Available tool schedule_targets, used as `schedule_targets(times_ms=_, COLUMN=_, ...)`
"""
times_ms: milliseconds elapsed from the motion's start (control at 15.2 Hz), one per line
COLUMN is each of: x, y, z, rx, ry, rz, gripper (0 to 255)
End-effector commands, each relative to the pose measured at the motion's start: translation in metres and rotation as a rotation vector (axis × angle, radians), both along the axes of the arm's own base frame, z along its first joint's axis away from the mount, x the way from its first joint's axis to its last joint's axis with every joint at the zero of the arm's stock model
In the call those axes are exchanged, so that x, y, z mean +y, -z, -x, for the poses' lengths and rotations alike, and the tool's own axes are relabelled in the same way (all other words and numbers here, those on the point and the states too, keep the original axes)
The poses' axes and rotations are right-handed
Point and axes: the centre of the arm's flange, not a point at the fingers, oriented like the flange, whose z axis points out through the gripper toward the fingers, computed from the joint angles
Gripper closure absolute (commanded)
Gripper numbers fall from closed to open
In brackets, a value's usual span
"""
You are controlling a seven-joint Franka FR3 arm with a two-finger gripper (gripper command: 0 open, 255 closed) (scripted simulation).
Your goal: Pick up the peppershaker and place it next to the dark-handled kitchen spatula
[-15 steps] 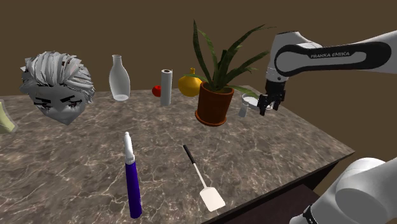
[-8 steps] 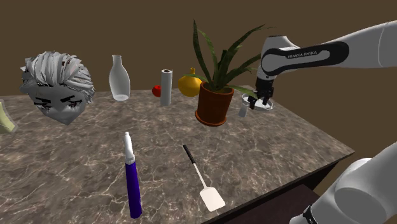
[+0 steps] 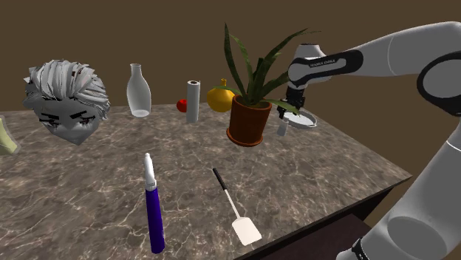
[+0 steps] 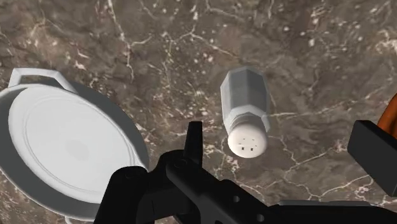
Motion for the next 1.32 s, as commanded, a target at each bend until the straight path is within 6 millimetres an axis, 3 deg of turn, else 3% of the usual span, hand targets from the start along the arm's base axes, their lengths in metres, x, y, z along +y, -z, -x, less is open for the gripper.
schedule_targets(times_ms=0, x=-0.012, y=0.001, z=-0.015, rx=-0.017, ry=0.001, rz=0.002, gripper=0)
schedule_targets(times_ms=528, x=-0.017, y=0.04, z=-0.016, rx=-0.017, ry=0.001, rz=0.002, gripper=0)
schedule_targets(times_ms=990, x=-0.017, y=0.04, z=-0.016, rx=-0.017, ry=0.001, rz=0.002, gripper=0)
schedule_targets(times_ms=1056, x=-0.017, y=0.04, z=-0.016, rx=-0.017, ry=0.001, rz=0.002, gripper=255)
schedule_targets(times_ms=1254, x=-0.017, y=0.04, z=-0.016, rx=-0.017, ry=0.001, rz=0.002, gripper=255)
